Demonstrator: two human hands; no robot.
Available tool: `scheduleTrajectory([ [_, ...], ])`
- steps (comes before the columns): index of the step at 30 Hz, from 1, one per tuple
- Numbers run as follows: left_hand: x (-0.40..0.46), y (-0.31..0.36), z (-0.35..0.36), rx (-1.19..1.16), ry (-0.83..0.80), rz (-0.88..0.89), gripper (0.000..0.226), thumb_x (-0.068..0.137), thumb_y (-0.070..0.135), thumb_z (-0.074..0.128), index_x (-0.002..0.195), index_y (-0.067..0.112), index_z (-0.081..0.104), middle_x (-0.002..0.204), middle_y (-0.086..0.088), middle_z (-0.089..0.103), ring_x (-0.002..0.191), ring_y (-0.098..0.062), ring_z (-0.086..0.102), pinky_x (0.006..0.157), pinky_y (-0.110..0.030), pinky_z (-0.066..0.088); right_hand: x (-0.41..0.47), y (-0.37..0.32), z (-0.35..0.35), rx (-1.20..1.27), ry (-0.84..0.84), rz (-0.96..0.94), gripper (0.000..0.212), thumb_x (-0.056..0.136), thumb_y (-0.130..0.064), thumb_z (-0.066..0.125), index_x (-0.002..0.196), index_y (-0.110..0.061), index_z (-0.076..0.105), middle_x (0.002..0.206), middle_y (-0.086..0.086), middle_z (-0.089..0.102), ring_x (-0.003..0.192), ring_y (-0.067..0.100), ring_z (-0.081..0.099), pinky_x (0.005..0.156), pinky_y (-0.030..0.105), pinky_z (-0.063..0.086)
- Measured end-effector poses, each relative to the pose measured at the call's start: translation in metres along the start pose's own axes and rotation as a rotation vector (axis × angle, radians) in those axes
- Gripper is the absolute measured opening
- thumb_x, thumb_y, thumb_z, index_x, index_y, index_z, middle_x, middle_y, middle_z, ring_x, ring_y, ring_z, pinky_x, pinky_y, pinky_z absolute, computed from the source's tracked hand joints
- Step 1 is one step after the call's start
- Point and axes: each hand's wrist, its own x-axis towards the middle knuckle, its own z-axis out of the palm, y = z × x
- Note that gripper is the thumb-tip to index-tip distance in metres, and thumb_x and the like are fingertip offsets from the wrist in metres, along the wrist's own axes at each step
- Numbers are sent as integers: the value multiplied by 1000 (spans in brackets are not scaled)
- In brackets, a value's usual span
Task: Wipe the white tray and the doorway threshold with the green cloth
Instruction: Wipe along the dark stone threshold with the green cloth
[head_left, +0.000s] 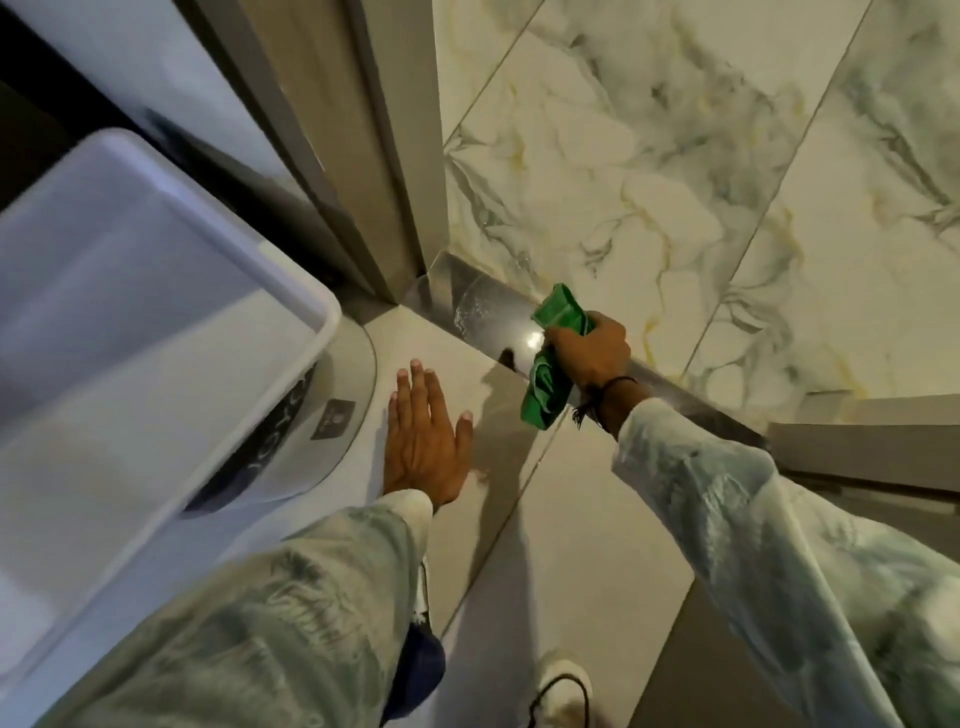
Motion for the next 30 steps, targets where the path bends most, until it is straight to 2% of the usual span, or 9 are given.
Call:
scheduleTrajectory([
  [1, 21, -10, 20, 9, 27, -32, 78, 109, 47, 24, 165, 6, -11, 175, -14, -21, 162, -30, -18, 133, -44, -7, 19, 9, 17, -28, 0, -43, 15, 79, -17, 69, 93, -11, 69, 78, 2, 66, 71, 18, 60, 56, 13, 50],
  [4, 76, -35, 74, 0, 117, -111, 79, 109, 48, 25, 166, 5, -9, 175, -16, -18, 163, -32, -14, 133, -44, -6, 72, 30, 72, -133, -18, -167, 33, 79, -23, 71, 109, -10, 71, 100, 10, 73, 91, 27, 66, 85, 36, 57],
  [8, 123, -61, 119, -13, 210, -172, 79, 108, 46, 26, 165, 2, -7, 176, -20, -11, 163, -36, -7, 134, -50, 3, 111, 46, 141, -219, -63, -480, 50, 83, -31, 68, 128, -11, 60, 119, 12, 69, 105, 27, 65, 90, 32, 51],
  [11, 139, -75, 134, 41, 308, -131, 77, 106, 45, 20, 165, 0, -3, 176, -21, -7, 163, -37, -3, 133, -48, 3, 128, 64, 177, -440, -63, -701, 64, 90, -38, 56, 144, -7, 43, 144, 17, 54, 130, 33, 52, 107, 38, 43],
  [14, 142, -78, 142, 13, 362, -115, 77, 105, 46, 19, 166, 2, 0, 177, -19, -4, 164, -35, -1, 133, -48, 6, 141, 83, 196, -801, -38, -785, 74, 97, -43, 35, 157, -3, 20, 165, 20, 24, 153, 36, 22, 127, 50, 15],
  [18, 148, -81, 149, 21, 415, -96, 77, 103, 43, 22, 166, 1, 8, 176, -20, 4, 164, -36, 5, 133, -51, 13, 153, 65, 227, -873, 41, -749, 74, 97, -41, 31, 157, 1, 18, 166, 23, 17, 154, 38, 16, 127, 52, 10],
  [21, 148, -82, 151, 29, 406, -88, 76, 103, 42, 21, 166, 2, 6, 177, -19, 2, 164, -34, 1, 133, -50, 9, 145, 47, 249, -878, 33, -710, 77, 96, -43, 33, 156, 3, 18, 166, 26, 15, 154, 42, 14, 125, 55, 11],
  [26, 149, -82, 149, 59, 372, -96, 76, 105, 45, 16, 166, 3, 1, 177, -18, -6, 164, -33, -4, 133, -50, 9, 162, 73, 197, -1035, -171, -957, 75, 100, -49, 25, 157, 0, 20, 166, 23, 19, 154, 37, 17, 127, 51, 14],
  [30, 151, -82, 150, 62, 363, -125, 77, 105, 49, 13, 167, 5, -3, 177, -16, -8, 164, -33, -5, 133, -51, 10, 192, 43, 201, -996, -3, -700, 71, 101, -43, 28, 155, 3, 21, 163, 25, 25, 151, 40, 25, 124, 51, 21],
])
